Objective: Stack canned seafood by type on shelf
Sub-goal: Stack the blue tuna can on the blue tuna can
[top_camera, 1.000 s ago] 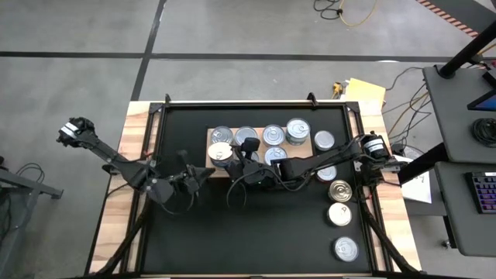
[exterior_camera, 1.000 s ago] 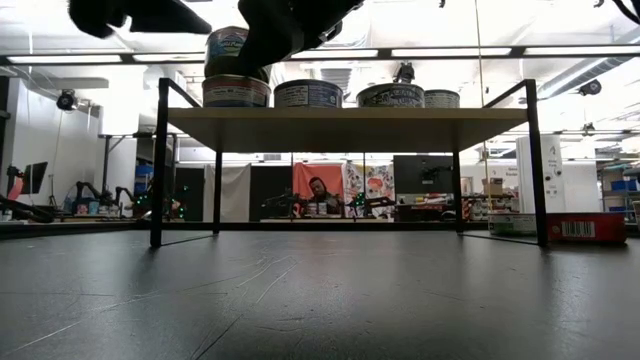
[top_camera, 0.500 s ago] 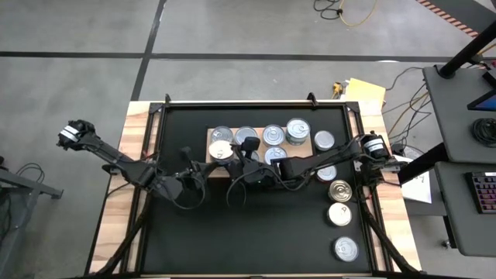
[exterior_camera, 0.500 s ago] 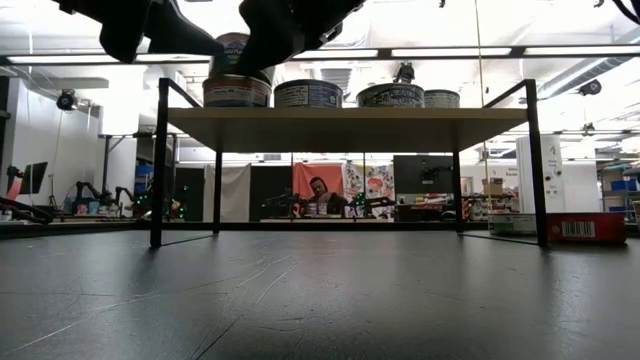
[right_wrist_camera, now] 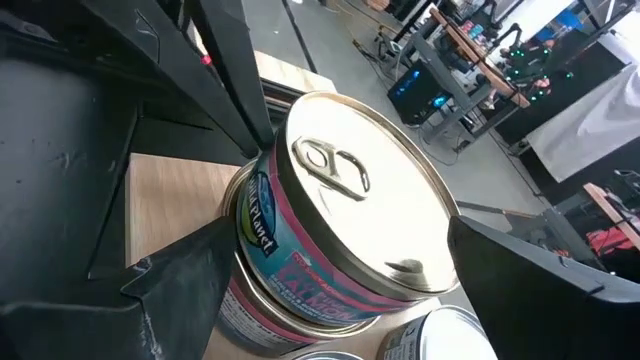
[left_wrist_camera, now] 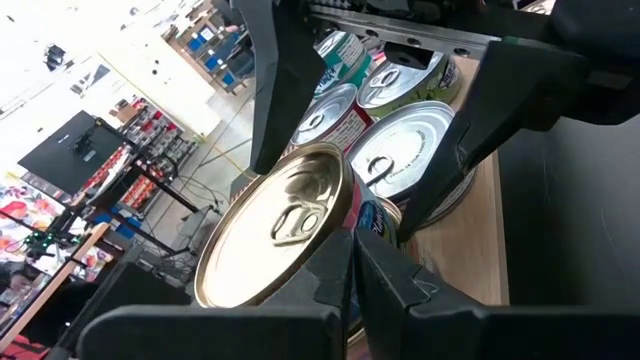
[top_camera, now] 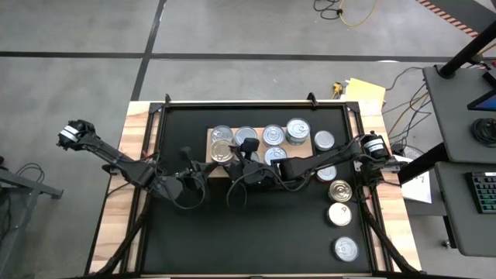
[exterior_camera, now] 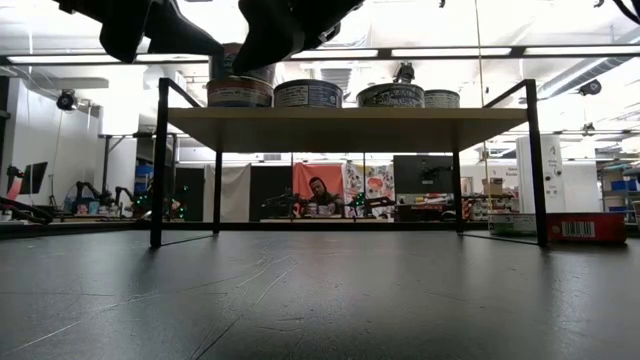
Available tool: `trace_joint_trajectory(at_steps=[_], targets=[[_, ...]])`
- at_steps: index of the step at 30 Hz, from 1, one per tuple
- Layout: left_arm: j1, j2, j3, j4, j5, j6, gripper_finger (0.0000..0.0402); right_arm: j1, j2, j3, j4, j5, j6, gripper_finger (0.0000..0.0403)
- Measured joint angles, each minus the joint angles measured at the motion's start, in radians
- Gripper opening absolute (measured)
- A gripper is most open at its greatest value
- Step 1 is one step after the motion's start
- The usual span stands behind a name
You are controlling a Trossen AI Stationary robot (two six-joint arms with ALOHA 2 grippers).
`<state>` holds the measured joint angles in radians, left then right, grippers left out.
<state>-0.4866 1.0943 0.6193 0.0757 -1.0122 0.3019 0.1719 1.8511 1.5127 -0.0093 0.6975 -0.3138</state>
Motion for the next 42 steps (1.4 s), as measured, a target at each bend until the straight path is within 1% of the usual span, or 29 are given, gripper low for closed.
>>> trace_joint_trajectory(at_steps=[8, 18, 25, 29, 33, 38, 42], targets=[[-0.002, -0.004, 0.0, 0.0, -0.002, 0.002, 0.0, 0.003, -0.001, 0.0, 0.0, 0.0, 0.0, 0.0354], [-0.018, -0.054, 0.001, 0.0, -0.001, 0.003, 0.0, 0.018, -0.023, 0.0, -0.005, 0.001, 0.0, 0.0354], [-0.016, -0.068, 0.025, 0.005, 0.0, 0.043, 0.0, 0.03, -0.061, 0.0, -0.057, 0.013, 0.0, 0.0354], [-0.011, -0.068, 0.063, 0.01, 0.002, 0.109, 0.0, 0.04, -0.107, 0.0, -0.148, 0.011, 0.035, 0.0354], [0.01, -0.068, 0.075, 0.01, 0.012, 0.163, 0.0, 0.054, -0.165, 0.0, -0.3, 0.009, 0.13, 0.0354], [0.079, -0.067, 0.075, 0.011, 0.118, 0.164, 0.0, 0.069, -0.244, 0.0, -0.511, 0.009, 0.289, 0.0352], [0.126, -0.066, 0.075, 0.012, 0.132, 0.165, 0.0, 0.074, -0.295, 0.0, -0.631, 0.008, 0.412, 0.0345]])
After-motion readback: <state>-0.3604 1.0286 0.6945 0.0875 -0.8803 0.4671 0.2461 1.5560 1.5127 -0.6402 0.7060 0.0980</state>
